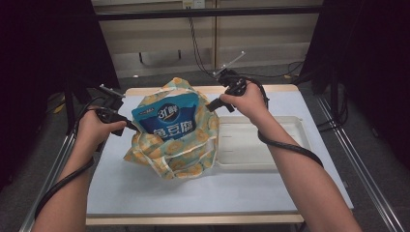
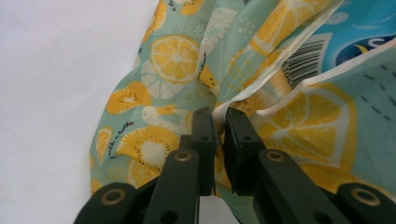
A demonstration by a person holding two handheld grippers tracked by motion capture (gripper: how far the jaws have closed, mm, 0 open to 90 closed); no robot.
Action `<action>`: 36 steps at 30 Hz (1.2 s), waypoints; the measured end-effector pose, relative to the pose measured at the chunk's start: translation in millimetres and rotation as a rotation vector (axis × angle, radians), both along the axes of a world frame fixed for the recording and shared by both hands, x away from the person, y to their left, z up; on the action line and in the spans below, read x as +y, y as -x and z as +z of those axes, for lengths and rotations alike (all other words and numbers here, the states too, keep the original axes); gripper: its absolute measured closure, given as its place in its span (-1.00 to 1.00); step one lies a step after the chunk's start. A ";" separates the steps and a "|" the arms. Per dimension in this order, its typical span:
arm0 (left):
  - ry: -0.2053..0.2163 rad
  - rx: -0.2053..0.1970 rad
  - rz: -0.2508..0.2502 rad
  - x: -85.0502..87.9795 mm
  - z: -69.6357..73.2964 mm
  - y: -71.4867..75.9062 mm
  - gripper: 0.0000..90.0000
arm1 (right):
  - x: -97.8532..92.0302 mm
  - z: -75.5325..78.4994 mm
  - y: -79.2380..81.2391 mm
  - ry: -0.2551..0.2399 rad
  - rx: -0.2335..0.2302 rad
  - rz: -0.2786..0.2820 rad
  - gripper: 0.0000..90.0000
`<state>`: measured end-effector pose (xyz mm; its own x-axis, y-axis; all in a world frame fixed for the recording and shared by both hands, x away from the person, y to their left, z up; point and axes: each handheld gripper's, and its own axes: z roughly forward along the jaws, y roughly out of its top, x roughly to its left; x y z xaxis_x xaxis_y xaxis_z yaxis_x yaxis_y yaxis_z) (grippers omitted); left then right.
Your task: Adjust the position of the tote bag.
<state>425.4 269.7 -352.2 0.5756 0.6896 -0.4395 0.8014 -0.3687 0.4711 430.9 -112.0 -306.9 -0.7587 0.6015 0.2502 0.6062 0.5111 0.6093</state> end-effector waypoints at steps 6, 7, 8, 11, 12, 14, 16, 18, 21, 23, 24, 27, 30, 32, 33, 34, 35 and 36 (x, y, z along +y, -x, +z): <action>-0.007 0.008 0.007 1.1 -1.0 -0.5 0.86 | -2.9 2.6 3.0 0.025 -0.007 0.007 0.68; -0.017 0.000 0.005 1.4 -1.3 -0.5 0.86 | -3.9 3.8 3.7 0.023 -0.009 0.002 0.66; -0.029 0.002 -0.025 3.1 -1.2 -1.6 0.86 | -5.0 5.0 4.7 0.015 -0.009 -0.002 0.64; 0.000 0.018 0.007 0.0 -2.2 -0.1 0.86 | -6.8 8.0 7.2 0.022 -0.021 0.010 0.52; -0.003 0.016 0.010 -0.5 -2.1 0.1 0.86 | -6.4 8.9 8.7 0.031 -0.026 0.014 0.47; -0.008 0.011 0.011 -0.6 -1.6 -0.1 0.86 | -6.2 10.3 10.9 0.040 -0.034 0.033 0.43; -0.015 0.011 0.006 -0.1 -0.3 -0.8 0.87 | -5.2 12.1 13.4 0.029 -0.031 0.052 0.34; -0.010 0.014 0.013 -0.8 0.5 -0.2 0.87 | -3.6 13.6 15.4 0.034 -0.035 0.053 0.24; -0.035 0.000 -0.026 1.4 3.1 -1.7 0.87 | -0.9 13.5 16.7 0.006 -0.026 0.075 0.18; -0.010 0.008 0.002 -0.8 4.1 -0.7 0.87 | 1.4 13.6 16.9 0.008 -0.035 0.084 0.16; -0.009 0.004 0.006 -1.0 4.1 -0.6 0.87 | 2.4 13.2 16.1 0.006 -0.050 0.098 0.16; -0.023 -0.003 -0.025 1.9 4.9 -2.1 0.87 | 5.2 14.9 14.8 0.005 -0.053 0.095 0.23; 0.000 -0.005 0.029 -0.9 3.8 0.0 0.87 | 5.7 17.4 12.9 -0.010 -0.064 0.095 0.38; 0.008 0.001 0.024 -0.2 3.5 -0.3 0.87 | 6.0 19.4 11.9 -0.026 -0.066 0.085 0.46; 0.006 0.000 0.021 0.2 3.5 -0.5 0.87 | 5.7 20.2 11.2 -0.022 -0.072 0.081 0.52; 0.007 0.000 0.021 0.4 3.5 -0.5 0.87 | 5.5 21.0 10.8 -0.025 -0.075 0.074 0.56; 0.006 0.000 0.018 0.7 3.4 -0.7 0.87 | 5.1 21.4 9.9 -0.027 -0.070 0.074 0.61; 0.004 -0.002 0.014 0.8 3.3 -0.9 0.87 | 5.1 21.7 9.5 -0.035 -0.064 0.064 0.64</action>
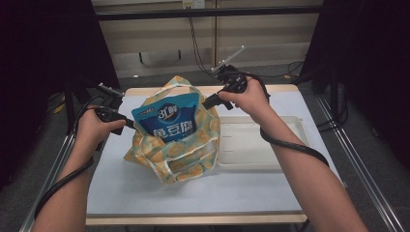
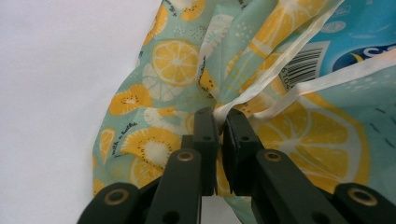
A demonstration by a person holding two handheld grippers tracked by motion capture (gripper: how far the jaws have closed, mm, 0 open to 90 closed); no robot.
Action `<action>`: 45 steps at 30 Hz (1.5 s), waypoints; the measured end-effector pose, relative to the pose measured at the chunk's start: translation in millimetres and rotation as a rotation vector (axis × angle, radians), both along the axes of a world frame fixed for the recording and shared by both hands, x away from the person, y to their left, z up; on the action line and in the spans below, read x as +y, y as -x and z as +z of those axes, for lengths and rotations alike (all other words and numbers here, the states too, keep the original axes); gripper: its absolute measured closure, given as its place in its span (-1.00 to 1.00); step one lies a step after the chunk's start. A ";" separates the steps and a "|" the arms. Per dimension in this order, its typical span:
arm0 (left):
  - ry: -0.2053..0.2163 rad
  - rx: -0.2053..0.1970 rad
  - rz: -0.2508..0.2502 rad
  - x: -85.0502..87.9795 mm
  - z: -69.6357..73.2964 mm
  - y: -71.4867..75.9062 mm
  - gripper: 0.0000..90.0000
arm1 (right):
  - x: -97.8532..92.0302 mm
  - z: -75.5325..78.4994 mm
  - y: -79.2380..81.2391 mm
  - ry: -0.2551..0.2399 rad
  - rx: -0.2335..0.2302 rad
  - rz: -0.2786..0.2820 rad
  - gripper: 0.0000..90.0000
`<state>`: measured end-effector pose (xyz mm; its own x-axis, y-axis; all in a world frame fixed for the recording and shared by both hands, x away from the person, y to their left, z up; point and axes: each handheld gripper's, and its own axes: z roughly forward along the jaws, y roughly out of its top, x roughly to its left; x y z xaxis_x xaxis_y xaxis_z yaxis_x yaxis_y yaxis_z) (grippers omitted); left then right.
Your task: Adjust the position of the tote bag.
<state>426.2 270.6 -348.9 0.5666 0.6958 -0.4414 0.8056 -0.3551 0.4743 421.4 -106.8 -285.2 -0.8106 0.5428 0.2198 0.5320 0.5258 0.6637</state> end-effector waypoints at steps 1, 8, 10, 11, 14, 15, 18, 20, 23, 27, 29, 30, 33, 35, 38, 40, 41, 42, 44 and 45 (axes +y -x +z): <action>0.000 0.000 -0.002 -0.1 -0.1 -0.1 0.87 | -0.6 -0.1 -1.2 -0.002 -0.007 -0.001 0.64; -0.026 -0.021 -0.035 2.8 0.4 -2.3 0.87 | 1.3 0.1 -6.1 -0.020 -0.002 -0.022 0.89; -0.019 -0.022 -0.024 2.7 0.1 -2.1 0.88 | 2.6 0.0 -7.0 -0.010 0.004 -0.037 0.92; -0.017 -0.018 -0.024 3.2 0.0 -2.1 0.88 | 3.5 -0.7 -7.8 -0.012 0.007 -0.039 0.93; -0.020 -0.013 -0.039 6.6 -1.1 -2.9 0.88 | 5.2 -3.2 -10.5 -0.013 0.002 -0.047 0.97; -0.012 -0.016 -0.020 5.7 -2.6 -1.9 0.88 | 6.0 -4.2 -10.8 -0.016 0.015 -0.053 0.98; -0.011 -0.012 -0.022 7.8 -5.5 -1.6 0.88 | 7.2 -8.6 -14.2 -0.003 0.018 -0.077 0.99; 0.007 -0.005 -0.003 6.9 -8.5 -0.4 0.88 | 7.1 -11.8 -17.0 -0.017 0.020 -0.086 1.00; -0.006 -0.005 -0.021 9.5 -13.9 -1.1 0.88 | 7.0 -16.7 -20.6 -0.028 0.025 -0.094 1.00; 0.005 -0.004 0.001 10.8 -19.7 -0.1 0.88 | 7.3 -21.6 -22.8 -0.022 0.041 -0.101 1.00; 0.019 -0.007 0.023 11.7 -20.1 0.5 0.85 | 7.3 -24.2 -23.8 -0.026 0.043 -0.108 1.00; 0.010 -0.016 0.021 13.4 -19.3 0.5 0.77 | 6.6 -25.6 -24.2 -0.026 0.046 -0.100 1.00; 0.020 -0.008 0.016 14.1 -16.2 3.1 0.69 | 6.5 -26.6 -23.6 -0.025 0.047 -0.097 1.00; 0.010 -0.029 0.005 14.2 -11.9 5.5 0.59 | 6.5 -26.0 -22.6 -0.026 0.044 -0.096 1.00; 0.007 -0.058 -0.011 15.5 -2.5 9.6 0.37 | 6.0 -24.7 -21.3 -0.028 0.045 -0.094 1.00; -0.006 -0.078 -0.036 16.2 3.9 13.4 0.29 | 5.6 -24.0 -20.1 -0.025 0.043 -0.092 1.00; -0.002 -0.088 -0.037 15.4 5.8 15.5 0.26 | 5.4 -23.6 -19.2 -0.024 0.046 -0.096 1.00; -0.006 -0.096 -0.044 15.7 7.6 16.7 0.21 | 4.6 -23.4 -18.9 -0.019 0.044 -0.088 1.00; -0.005 -0.104 -0.061 15.2 9.7 19.5 0.17 | 4.0 -23.1 -17.7 -0.024 0.039 -0.093 1.00; -0.015 -0.112 -0.072 15.5 10.6 20.3 0.16 | 3.6 -23.1 -17.1 -0.024 0.041 -0.090 1.00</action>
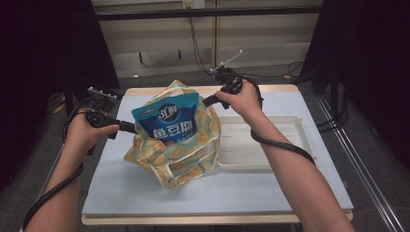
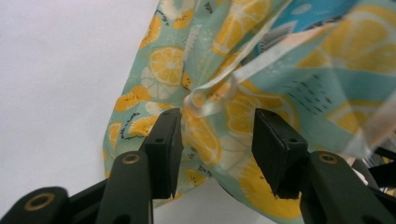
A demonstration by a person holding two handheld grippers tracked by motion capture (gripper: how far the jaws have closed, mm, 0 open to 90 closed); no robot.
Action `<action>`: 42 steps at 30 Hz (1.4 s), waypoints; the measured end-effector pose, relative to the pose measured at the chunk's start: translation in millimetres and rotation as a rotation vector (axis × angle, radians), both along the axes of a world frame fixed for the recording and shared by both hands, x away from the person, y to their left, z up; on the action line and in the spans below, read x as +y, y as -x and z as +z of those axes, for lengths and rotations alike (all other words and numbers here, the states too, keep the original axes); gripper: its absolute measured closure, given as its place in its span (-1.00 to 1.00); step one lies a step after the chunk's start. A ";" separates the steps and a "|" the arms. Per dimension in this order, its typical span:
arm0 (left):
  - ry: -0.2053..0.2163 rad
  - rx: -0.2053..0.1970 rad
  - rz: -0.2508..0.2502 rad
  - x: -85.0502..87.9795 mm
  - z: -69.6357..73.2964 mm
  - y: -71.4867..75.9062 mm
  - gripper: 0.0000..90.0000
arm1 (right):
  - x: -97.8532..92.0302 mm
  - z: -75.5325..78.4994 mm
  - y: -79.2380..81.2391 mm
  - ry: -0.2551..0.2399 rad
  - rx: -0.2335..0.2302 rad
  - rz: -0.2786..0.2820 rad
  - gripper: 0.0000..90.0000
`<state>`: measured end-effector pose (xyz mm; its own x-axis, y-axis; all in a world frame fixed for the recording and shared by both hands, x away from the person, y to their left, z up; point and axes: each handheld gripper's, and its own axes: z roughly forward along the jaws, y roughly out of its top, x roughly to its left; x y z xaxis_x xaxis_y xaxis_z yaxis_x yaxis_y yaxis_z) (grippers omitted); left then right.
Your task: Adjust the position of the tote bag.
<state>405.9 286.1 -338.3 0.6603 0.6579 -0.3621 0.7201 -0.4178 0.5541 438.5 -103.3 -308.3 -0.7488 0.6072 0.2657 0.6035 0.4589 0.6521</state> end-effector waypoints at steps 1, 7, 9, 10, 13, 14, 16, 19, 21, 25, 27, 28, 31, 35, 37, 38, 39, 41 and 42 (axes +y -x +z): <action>0.001 -0.004 0.002 -0.1 0.4 0.9 0.12 | -0.1 -0.2 0.6 0.003 0.001 -0.006 1.00; 0.020 -0.038 0.018 1.5 4.4 6.4 -0.11 | -0.4 -1.2 2.6 0.006 0.004 0.003 1.00; 0.011 -0.054 0.015 1.9 6.9 7.8 -0.18 | -0.6 -0.9 3.1 0.008 0.006 -0.003 1.00; 0.011 -0.059 0.013 1.5 8.1 8.6 -0.23 | -1.1 -0.5 3.0 0.007 0.005 -0.001 1.00; 0.009 -0.077 0.012 -1.1 12.3 11.3 -0.30 | -1.7 0.3 3.1 0.010 0.003 -0.004 1.00; 0.007 -0.078 0.001 -1.5 13.7 11.7 -0.34 | -1.8 0.4 3.3 0.010 0.005 -0.005 1.00; 0.003 -0.084 0.003 -2.9 15.8 13.3 -0.36 | -2.7 0.4 2.9 0.010 0.000 -0.002 1.00; 0.001 -0.090 0.004 -3.4 16.5 15.4 -0.40 | -2.0 -0.2 3.3 0.014 0.004 -0.007 1.00; -0.005 -0.094 -0.005 -3.8 17.0 17.4 -0.43 | -1.9 -0.7 3.2 0.012 0.003 -0.002 1.00; 0.002 -0.088 -0.017 -5.7 18.0 20.2 -0.46 | -2.3 -1.6 2.7 0.020 0.004 0.004 1.00; -0.010 -0.090 -0.026 -7.0 18.8 20.4 -0.48 | -2.2 -1.4 2.9 0.016 0.008 -0.002 1.00; -0.011 -0.093 -0.036 -7.4 19.0 20.1 -0.48 | -2.4 -1.1 3.3 0.016 0.009 -0.007 1.00; -0.002 -0.094 -0.039 -10.4 19.3 20.2 -0.49 | -2.0 -1.4 3.9 0.022 0.003 0.003 1.00; -0.010 -0.092 -0.048 -13.9 17.8 20.4 -0.50 | -2.0 -1.0 4.4 0.019 0.001 0.005 1.00; -0.010 -0.092 -0.051 -16.0 18.1 22.2 -0.50 | -1.9 -1.8 4.0 0.024 0.003 0.006 1.00; -0.006 -0.096 -0.055 -16.3 18.2 22.7 -0.51 | -1.5 -2.2 3.8 0.021 0.007 -0.001 1.00; 0.002 -0.095 -0.053 -16.8 17.8 23.2 -0.52 | -1.4 -2.9 3.1 0.024 0.007 0.004 1.00; -0.002 -0.091 -0.050 -17.5 17.3 24.3 -0.59 | -0.3 -4.1 2.2 0.024 0.006 0.012 1.00; -0.006 -0.091 -0.048 -17.6 17.1 24.7 -0.60 | 0.8 -4.3 2.3 0.024 0.011 0.006 1.00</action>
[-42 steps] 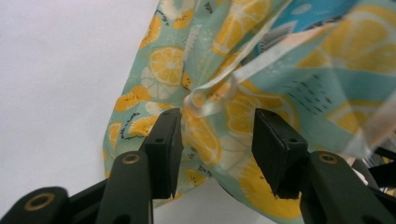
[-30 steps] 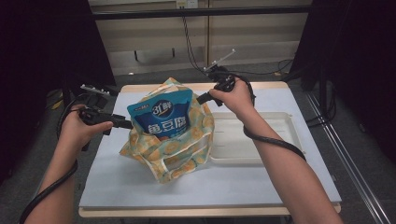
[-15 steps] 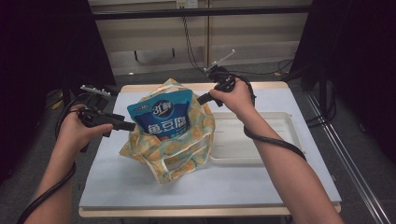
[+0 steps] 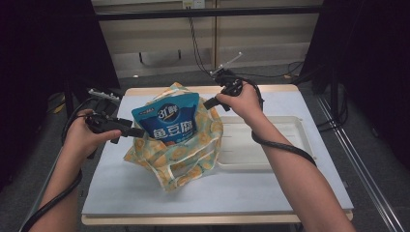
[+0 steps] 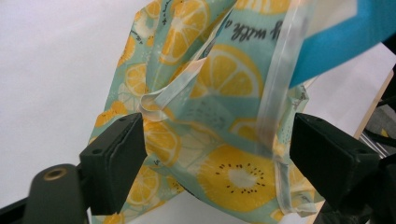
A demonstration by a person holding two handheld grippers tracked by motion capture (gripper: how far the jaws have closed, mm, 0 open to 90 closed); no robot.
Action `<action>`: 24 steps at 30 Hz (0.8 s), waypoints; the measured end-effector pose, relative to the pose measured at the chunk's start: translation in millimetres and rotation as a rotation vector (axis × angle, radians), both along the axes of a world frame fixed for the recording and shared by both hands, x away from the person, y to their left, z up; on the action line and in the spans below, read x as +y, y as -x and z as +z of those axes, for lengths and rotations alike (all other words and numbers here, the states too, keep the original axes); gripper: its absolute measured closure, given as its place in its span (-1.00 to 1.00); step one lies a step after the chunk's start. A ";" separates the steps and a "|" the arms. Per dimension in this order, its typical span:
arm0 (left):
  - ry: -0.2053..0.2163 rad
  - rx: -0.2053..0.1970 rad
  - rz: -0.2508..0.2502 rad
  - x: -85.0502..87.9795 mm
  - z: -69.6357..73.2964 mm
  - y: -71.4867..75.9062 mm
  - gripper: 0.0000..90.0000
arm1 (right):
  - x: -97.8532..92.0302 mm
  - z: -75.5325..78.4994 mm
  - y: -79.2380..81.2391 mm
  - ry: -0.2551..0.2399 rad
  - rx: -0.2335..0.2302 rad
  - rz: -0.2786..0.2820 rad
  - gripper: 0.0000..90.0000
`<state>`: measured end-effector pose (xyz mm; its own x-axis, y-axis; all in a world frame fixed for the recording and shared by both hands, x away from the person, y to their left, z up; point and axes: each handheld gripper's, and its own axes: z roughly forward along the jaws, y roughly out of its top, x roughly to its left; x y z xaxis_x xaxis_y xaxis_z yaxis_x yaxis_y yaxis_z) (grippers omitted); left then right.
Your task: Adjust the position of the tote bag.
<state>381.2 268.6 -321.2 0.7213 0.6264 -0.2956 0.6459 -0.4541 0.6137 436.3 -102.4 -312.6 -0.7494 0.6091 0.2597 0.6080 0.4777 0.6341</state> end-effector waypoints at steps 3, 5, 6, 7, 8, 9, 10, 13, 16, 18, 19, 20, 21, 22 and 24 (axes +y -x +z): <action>-0.009 0.000 0.004 -1.9 -0.9 0.1 -0.57 | 1.6 -0.3 -0.7 0.001 -0.007 0.010 1.00; -0.007 0.000 0.018 -1.5 -1.4 -0.5 -0.45 | 2.2 0.2 -0.7 -0.002 -0.001 0.006 1.00; 0.004 0.003 0.017 -0.9 -1.6 -0.5 -0.30 | 2.6 0.1 -0.7 0.000 -0.003 0.006 1.00; 0.019 0.005 0.019 -0.6 -2.3 0.0 -0.05 | 2.7 0.2 -0.7 0.003 -0.006 0.008 1.00; 0.024 0.004 0.024 -0.2 -2.9 -0.4 0.05 | 2.7 0.2 -0.6 0.003 -0.005 0.009 1.00; 0.013 0.009 0.021 1.1 -3.1 -0.7 0.16 | 2.4 0.3 -0.5 0.006 -0.007 0.009 1.00; 0.022 0.021 0.035 1.9 -3.3 -0.9 0.29 | 1.9 0.6 -0.4 0.004 -0.006 0.008 1.00; 0.048 0.044 0.040 1.8 -2.1 -1.3 0.67 | -0.1 1.1 -1.1 0.000 -0.008 -0.005 1.00; 0.040 0.045 0.058 2.0 -0.1 -4.8 0.76 | -0.8 0.8 -2.2 0.001 -0.012 -0.005 1.00; 0.045 0.051 0.078 2.1 -0.2 -7.3 0.77 | -0.9 0.3 -3.0 0.000 -0.015 -0.009 1.00; 0.040 0.052 0.075 3.4 -0.1 -9.2 0.77 | -1.0 0.1 -3.5 0.002 -0.020 -0.014 1.00; 0.043 0.050 0.081 4.8 0.0 -10.6 0.77 | -1.3 0.0 -4.6 -0.002 -0.016 -0.010 1.00; 0.045 0.052 0.083 5.8 0.0 -11.6 0.76 | -1.7 -0.5 -5.8 0.002 -0.017 -0.008 1.00; 0.046 0.056 0.079 6.9 0.2 -12.5 0.74 | -1.8 -0.6 -7.0 0.003 -0.015 -0.011 1.00; 0.058 0.064 0.071 9.1 0.5 -13.7 0.73 | -2.6 -1.2 -9.5 -0.004 -0.015 -0.011 1.00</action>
